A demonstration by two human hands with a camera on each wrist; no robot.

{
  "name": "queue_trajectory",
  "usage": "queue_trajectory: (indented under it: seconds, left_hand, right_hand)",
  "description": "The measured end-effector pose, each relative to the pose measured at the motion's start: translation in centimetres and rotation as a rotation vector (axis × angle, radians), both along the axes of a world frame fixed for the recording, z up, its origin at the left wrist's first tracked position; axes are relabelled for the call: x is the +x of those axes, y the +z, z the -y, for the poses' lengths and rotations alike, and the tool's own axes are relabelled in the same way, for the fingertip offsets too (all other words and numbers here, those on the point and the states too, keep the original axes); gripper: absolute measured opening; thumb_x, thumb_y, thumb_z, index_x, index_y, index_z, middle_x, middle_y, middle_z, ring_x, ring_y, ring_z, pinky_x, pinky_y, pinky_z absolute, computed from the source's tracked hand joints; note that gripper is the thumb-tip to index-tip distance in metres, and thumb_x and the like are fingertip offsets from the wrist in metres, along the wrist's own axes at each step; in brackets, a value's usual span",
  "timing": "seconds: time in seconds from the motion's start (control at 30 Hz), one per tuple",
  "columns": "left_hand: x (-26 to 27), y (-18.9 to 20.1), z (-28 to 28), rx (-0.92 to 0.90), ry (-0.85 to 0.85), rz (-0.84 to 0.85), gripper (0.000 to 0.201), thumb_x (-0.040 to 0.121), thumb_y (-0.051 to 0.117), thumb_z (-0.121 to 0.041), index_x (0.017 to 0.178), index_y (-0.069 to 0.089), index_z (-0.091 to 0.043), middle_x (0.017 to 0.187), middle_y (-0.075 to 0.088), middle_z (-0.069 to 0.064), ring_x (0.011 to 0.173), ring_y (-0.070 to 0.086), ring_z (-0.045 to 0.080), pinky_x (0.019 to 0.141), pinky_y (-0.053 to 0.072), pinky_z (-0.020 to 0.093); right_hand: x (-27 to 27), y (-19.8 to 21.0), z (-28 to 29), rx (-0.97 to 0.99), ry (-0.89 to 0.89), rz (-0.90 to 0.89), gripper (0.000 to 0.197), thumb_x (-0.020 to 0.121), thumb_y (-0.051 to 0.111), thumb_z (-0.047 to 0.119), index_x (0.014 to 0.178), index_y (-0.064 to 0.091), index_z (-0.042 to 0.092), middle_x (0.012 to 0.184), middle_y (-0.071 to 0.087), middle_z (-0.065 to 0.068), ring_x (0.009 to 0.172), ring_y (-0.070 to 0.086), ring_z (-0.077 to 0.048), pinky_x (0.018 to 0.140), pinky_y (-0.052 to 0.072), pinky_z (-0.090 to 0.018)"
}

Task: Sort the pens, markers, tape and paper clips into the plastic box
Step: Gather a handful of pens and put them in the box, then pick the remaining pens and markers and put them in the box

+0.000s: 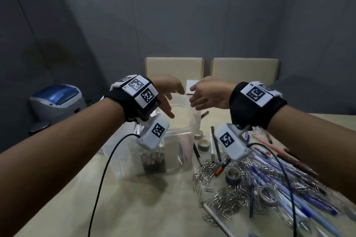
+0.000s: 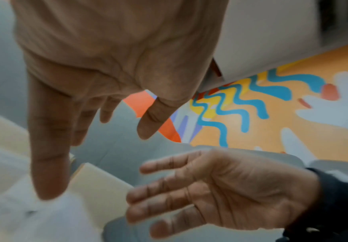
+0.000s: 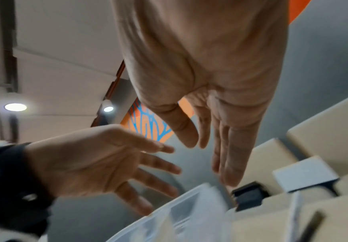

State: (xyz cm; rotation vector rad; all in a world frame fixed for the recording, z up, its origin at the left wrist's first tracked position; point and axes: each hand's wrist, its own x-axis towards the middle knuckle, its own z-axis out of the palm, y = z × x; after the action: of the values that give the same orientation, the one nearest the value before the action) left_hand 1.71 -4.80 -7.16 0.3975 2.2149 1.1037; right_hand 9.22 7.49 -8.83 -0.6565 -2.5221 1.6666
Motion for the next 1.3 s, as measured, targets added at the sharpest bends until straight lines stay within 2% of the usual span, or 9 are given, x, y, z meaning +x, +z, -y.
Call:
queue_trajectory:
  seconds: [0.3, 0.53, 0.67, 0.77, 0.87, 0.93, 1.03, 1.17, 1.3]
  left_hand:
    - [6.9, 0.9, -10.8, 0.234, -0.288, -0.318, 0.020, 0.092, 0.055, -0.011, 0.112, 0.054, -0.011, 0.115, 0.057, 0.014, 0.098, 0.063, 0.030, 0.074, 0.059, 0.048]
    - [8.7, -5.7, -22.6, -0.081, -0.617, -0.509, 0.026, 0.091, 0.051, -0.007, 0.112, 0.063, 0.003, 0.105, 0.068, 0.019, 0.090, 0.069, 0.032, 0.063, 0.059, 0.036]
    - [5.6, -11.7, -25.9, -0.401, -0.640, -0.761, 0.025, 0.093, 0.050, -0.017, 0.104, 0.059, 0.003, 0.111, 0.064, 0.023, 0.099, 0.064, 0.035, 0.077, 0.050, 0.037]
    - [3.7, -14.7, -27.1, -0.523, -0.643, -0.774, 0.011, 0.092, 0.052, -0.023, 0.087, 0.053, -0.013, 0.112, 0.063, 0.016, 0.088, 0.061, 0.029, 0.069, 0.046, 0.033]
    - [2.9, -17.2, -27.8, -0.597, -0.666, -0.757, 0.025, 0.095, 0.052, -0.020, 0.113, 0.061, -0.006, 0.114, 0.063, 0.012, 0.106, 0.062, 0.029, 0.083, 0.048, 0.031]
    - [2.7, -18.4, -28.1, -0.669, -0.702, -0.769, 0.031, 0.094, 0.052, -0.020, 0.118, 0.061, -0.004, 0.090, 0.061, 0.008, 0.106, 0.063, 0.030, 0.088, 0.051, 0.033]
    - [2.2, -18.4, -28.7, -0.630, -0.646, -0.710, 0.031, 0.094, 0.052, -0.028, 0.112, 0.061, -0.005, 0.067, 0.035, -0.002, 0.097, 0.060, 0.028, 0.080, 0.047, 0.030]
    - [0.8, -17.1, -29.3, -0.463, -0.492, -0.624, 0.023, 0.090, 0.053, -0.028, 0.085, 0.052, -0.005, 0.087, 0.056, 0.014, 0.080, 0.050, 0.028, 0.066, 0.036, 0.027]
    - [-1.1, -16.0, -30.0, -0.299, -0.320, -0.552, 0.019, 0.089, 0.048, -0.015, 0.076, 0.052, -0.002, 0.088, 0.059, 0.017, 0.080, 0.059, 0.033, 0.064, 0.044, 0.028]
  right_hand:
    - [11.2, 0.2, -15.9, 0.119, -0.288, 0.070, 0.023, 0.096, 0.052, 0.009, 0.117, 0.055, 0.000, 0.104, 0.064, -0.018, 0.084, 0.063, -0.028, 0.071, 0.054, -0.035]
    - [19.4, -4.6, -25.9, 0.260, -0.556, 0.192, 0.016, 0.093, 0.054, 0.007, 0.106, 0.061, 0.000, 0.094, 0.063, -0.015, 0.077, 0.061, -0.027, 0.062, 0.049, -0.031]
    - [19.1, -7.7, -27.4, 0.279, -0.543, 0.195, 0.011, 0.089, 0.056, 0.003, 0.093, 0.064, 0.007, 0.086, 0.070, -0.013, 0.070, 0.064, -0.023, 0.057, 0.051, -0.027]
    - [16.3, -9.8, -27.3, 0.339, -0.434, 0.202, 0.014, 0.083, 0.060, 0.000, 0.093, 0.067, 0.007, 0.079, 0.069, -0.015, 0.066, 0.063, -0.023, 0.054, 0.050, -0.026]
    - [12.4, -11.3, -25.9, 0.437, -0.277, 0.246, 0.020, 0.084, 0.054, 0.002, 0.096, 0.069, 0.006, 0.084, 0.072, -0.018, 0.068, 0.065, -0.025, 0.057, 0.054, -0.028]
    - [10.0, -12.3, -25.0, 0.533, -0.204, 0.289, 0.026, 0.087, 0.051, 0.005, 0.106, 0.069, 0.002, 0.095, 0.070, -0.020, 0.081, 0.067, -0.031, 0.071, 0.056, -0.033]
    - [7.6, -14.0, -24.5, 0.623, -0.208, 0.324, 0.033, 0.092, 0.047, 0.012, 0.121, 0.058, -0.001, 0.105, 0.061, -0.023, 0.102, 0.063, -0.037, 0.080, 0.049, -0.035]
    - [6.6, -14.8, -24.2, 0.762, -0.163, 0.396, 0.065, 0.085, 0.058, 0.009, 0.146, 0.035, 0.012, 0.134, 0.048, -0.017, 0.102, 0.063, -0.036, 0.074, 0.046, -0.031]
    - [7.2, -14.9, -24.1, 0.769, -0.161, 0.472, 0.057, 0.080, 0.065, 0.013, 0.134, 0.049, 0.009, 0.100, 0.058, -0.011, 0.072, 0.057, -0.025, 0.065, 0.047, -0.028]
